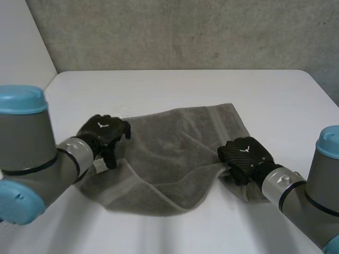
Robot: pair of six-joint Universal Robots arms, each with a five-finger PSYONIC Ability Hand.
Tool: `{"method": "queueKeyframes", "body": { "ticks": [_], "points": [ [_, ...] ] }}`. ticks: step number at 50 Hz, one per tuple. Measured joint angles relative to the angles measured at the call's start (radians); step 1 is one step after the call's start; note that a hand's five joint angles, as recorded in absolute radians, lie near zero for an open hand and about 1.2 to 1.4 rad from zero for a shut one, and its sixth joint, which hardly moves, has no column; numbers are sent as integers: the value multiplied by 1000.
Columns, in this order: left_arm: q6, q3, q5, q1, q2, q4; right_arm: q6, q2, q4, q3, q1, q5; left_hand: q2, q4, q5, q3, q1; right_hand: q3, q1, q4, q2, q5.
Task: Fold the towel.
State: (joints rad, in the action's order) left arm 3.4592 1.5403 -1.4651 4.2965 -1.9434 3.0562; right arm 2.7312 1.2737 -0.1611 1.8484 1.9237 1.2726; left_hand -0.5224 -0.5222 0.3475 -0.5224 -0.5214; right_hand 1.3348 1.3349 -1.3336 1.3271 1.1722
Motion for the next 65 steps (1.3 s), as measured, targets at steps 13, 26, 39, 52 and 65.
{"method": "queueKeyframes", "body": {
  "ticks": [13,26,39,52,65],
  "points": [
    [117,-247,-8,-29,-217,-183,-1,-2,-1,1,0,-1,67,67,-69,67,64,0,0,0,0,0],
    [230,-322,-35,-28,-293,-241,-1,-2,-8,3,0,-1,98,97,-100,96,96,0,0,0,0,0],
    [251,-328,-56,-30,-320,-254,-2,-8,-8,3,-1,0,57,57,-55,57,55,0,0,0,0,0],
    [255,-329,-59,-34,-315,-282,-20,-15,-8,3,-2,1,-369,-371,367,-369,-376,0,0,0,0,0],
    [253,-313,-63,-56,-293,-281,-26,-14,-8,3,-2,2,-674,-672,655,-671,-647,0,0,0,0,0]
  ]
}}
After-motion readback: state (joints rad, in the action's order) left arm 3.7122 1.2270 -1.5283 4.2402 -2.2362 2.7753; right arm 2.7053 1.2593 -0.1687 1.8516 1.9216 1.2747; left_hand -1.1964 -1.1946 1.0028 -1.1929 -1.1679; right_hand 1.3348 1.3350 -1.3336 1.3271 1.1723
